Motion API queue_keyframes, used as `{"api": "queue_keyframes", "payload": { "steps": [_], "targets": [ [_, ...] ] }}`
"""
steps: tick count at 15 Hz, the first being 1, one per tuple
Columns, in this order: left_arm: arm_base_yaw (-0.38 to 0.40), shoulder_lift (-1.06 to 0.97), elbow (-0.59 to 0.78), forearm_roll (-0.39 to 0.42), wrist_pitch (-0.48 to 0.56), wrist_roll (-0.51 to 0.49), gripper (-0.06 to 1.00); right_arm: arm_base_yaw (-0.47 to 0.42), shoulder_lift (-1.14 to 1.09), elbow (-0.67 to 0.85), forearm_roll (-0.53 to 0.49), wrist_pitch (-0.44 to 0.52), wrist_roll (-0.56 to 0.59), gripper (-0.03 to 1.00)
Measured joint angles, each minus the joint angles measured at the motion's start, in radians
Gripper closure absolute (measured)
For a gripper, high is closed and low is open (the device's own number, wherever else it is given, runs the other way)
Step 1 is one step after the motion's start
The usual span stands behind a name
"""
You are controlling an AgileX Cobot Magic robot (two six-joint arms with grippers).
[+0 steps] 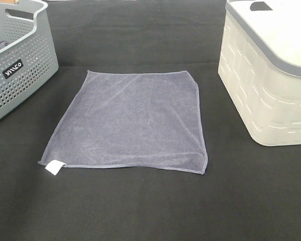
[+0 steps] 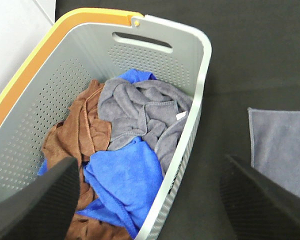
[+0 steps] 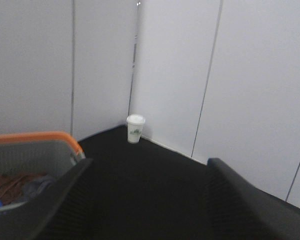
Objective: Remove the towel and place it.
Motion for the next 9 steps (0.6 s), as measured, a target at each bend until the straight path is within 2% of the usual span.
{"api": "queue_keyframes", "payload": {
  "steps": [1,2,4,5,7,8,9],
  "targets": [
    [0.000,0.000,-0.008,-0.001,0.011,0.010,0.22,0.000,0.016,-0.007,-0.161,0.039,0.101,0.34],
    [0.000,0.000,-0.019,-0.003,0.017,0.015,0.22,0.000,0.037,-0.019,-0.353,0.076,0.261,0.35],
    [0.003,0.001,-0.053,-0.011,0.041,0.021,0.22,0.000,0.080,-0.070,-0.746,0.155,0.681,0.35],
    [0.014,0.007,-0.082,-0.043,0.061,0.029,0.22,0.000,0.107,-0.119,-0.953,0.220,0.901,0.35],
    [0.081,0.027,-0.152,-0.174,0.090,0.074,0.22,0.000,0.168,-0.292,-1.357,0.401,1.338,0.35],
    [0.130,0.039,-0.178,-0.267,0.107,0.109,0.22,0.000,0.201,-0.385,-1.476,0.502,1.479,0.35],
    [0.175,0.046,-0.185,-0.343,0.126,0.138,0.22,-0.002,0.238,-0.475,-1.551,0.612,1.562,0.35]
  ]
}}
